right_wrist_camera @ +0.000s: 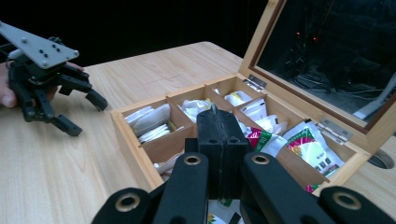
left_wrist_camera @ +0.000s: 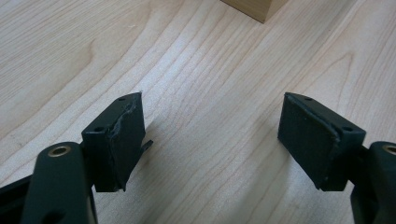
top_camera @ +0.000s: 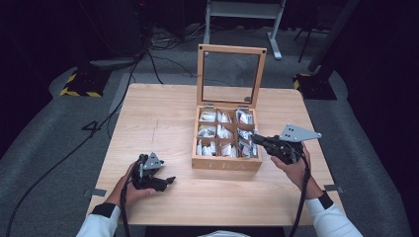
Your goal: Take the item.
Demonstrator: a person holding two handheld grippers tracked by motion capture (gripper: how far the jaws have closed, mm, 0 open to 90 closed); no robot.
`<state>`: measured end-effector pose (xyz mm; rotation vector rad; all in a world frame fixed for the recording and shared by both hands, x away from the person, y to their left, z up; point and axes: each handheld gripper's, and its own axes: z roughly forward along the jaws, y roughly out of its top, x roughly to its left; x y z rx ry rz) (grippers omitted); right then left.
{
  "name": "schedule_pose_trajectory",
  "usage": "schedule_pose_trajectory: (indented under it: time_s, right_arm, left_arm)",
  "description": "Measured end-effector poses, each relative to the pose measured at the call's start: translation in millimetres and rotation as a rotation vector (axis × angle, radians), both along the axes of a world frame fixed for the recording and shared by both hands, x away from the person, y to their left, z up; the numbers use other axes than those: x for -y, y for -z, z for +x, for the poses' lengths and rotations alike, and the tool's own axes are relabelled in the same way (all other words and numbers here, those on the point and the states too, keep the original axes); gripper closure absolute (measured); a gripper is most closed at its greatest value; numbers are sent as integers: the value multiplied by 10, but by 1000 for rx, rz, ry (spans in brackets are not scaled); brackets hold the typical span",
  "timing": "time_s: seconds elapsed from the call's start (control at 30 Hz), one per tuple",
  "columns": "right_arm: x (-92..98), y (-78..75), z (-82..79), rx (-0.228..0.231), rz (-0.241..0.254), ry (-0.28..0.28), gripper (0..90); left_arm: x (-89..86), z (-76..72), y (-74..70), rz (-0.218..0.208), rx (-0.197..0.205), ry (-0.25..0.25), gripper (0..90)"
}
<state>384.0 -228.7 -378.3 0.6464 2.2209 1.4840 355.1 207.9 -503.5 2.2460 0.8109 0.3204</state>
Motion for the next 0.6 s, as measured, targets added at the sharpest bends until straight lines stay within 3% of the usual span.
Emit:
schedule_pose_trajectory:
  time_s: [0.6]
  right_arm:
    - [-164, 41, -318, -5, -30, -127, 900]
  left_arm:
    - [0, -1, 0, 0, -1, 0, 234]
